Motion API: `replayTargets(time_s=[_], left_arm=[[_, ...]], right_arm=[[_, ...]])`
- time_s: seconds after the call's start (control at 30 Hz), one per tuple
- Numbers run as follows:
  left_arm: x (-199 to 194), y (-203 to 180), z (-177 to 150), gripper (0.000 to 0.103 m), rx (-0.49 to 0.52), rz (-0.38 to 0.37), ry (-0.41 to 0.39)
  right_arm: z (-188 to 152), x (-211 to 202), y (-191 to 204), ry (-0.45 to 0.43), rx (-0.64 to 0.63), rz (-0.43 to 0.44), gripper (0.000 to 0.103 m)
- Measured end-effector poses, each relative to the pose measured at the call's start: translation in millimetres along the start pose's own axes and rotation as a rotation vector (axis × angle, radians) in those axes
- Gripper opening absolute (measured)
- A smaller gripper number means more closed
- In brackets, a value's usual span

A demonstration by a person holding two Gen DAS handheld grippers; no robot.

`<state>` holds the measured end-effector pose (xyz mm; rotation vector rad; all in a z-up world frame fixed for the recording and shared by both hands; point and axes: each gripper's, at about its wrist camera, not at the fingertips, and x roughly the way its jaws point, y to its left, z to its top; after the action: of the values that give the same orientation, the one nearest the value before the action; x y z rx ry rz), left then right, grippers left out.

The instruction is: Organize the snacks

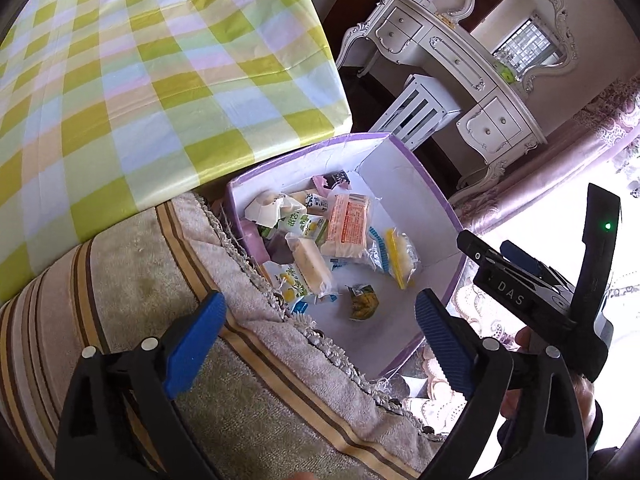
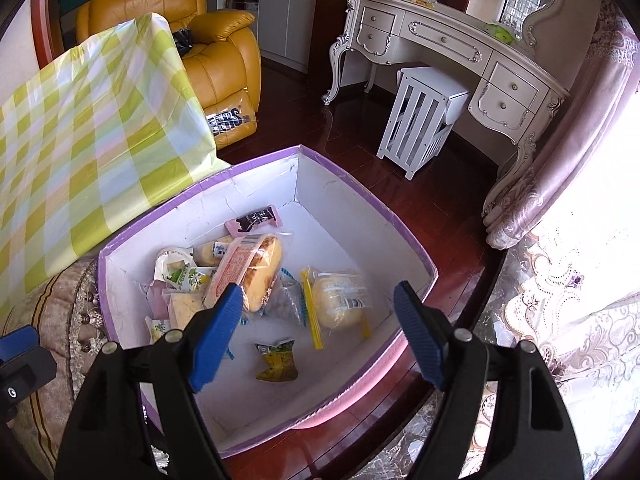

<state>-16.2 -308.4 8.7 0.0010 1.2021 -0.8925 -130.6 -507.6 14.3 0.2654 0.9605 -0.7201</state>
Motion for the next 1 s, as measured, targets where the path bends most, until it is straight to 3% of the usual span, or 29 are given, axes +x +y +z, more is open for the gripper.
replayTargets(time_s=[0.53, 1.0], left_arm=[[15.2, -9.3, 1.6, 0.099, 0.054, 0.068, 0.052], [14.0, -8.0, 1.3, 0.099, 0.048, 0.060, 0.046]], right_arm=[[-0.4, 2.1, -1.6, 0.005, -0.002, -0.006, 0.078], [-0.1, 3.0, -1.7, 0.005, -0.003, -0.006, 0.078]])
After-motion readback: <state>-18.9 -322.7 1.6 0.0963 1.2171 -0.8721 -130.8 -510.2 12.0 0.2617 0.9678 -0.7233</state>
